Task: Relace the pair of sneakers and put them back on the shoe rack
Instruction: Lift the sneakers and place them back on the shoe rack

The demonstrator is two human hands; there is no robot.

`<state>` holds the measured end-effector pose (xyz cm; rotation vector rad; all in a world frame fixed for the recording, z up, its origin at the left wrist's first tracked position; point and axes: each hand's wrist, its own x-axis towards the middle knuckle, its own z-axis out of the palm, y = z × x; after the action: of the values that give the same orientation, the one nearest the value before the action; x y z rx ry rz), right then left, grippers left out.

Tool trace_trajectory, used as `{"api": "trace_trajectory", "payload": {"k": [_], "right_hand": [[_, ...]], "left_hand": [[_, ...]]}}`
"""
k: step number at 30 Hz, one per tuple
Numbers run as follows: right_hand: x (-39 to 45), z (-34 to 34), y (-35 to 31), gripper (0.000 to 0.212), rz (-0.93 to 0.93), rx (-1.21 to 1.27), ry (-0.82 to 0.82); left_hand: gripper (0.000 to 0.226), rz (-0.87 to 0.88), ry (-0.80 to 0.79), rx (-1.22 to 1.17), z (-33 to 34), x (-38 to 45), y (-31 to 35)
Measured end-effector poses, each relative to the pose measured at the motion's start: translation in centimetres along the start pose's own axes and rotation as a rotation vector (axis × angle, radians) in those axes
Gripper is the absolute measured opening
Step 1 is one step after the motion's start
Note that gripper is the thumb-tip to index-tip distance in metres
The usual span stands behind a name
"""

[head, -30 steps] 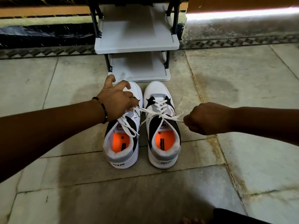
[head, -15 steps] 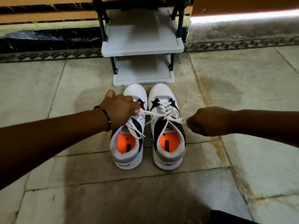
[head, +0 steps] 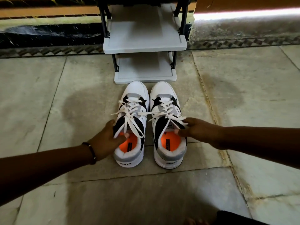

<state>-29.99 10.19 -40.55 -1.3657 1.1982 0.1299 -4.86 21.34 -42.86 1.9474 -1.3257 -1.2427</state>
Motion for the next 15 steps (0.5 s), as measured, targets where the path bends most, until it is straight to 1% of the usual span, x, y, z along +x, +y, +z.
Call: {"api": "trace_trajectory", "payload": {"k": [1,2,4,6,9,11,13,15], "right_hand": [[0.2,0.5,0.0,0.016,0.049,0.074,-0.008],[0.6,1.1,0.1,0.012,0.09,0.119,-0.004],[1.8,2.3,0.6,0.021,0.132,0.181,0.057],[2.4,3.7,1.0,0.033,0.144,0.163,0.169],[3.0,5.0,1.7,0.04,0.095,0.13,0.303],[2.4,5.4,1.5,0.045,-0.015,0.157,0.336],[2.0,5.5,1.6,0.057,-0.117,0.16,0.355],[2.0,5.9,1.8,0.066,-0.161,0.145,0.355]], "left_hand": [[0.06,-0.021,-0.012,-0.081,0.4,0.3,-0.3],[0.069,-0.041,-0.017,-0.13,0.6,0.6,-0.5],[0.086,-0.057,-0.028,-0.15,1.1,1.2,-0.6],[0.093,-0.016,-0.03,-0.193,1.9,1.2,-0.7],[0.091,-0.006,-0.011,-0.315,2.9,0.8,-1.0],[0.086,-0.03,0.027,-0.38,3.2,0.6,-1.3],[0.084,-0.054,0.043,-0.42,3.4,0.3,-1.2],[0.084,-0.072,0.052,-0.452,3.7,0.2,-1.1]]}}
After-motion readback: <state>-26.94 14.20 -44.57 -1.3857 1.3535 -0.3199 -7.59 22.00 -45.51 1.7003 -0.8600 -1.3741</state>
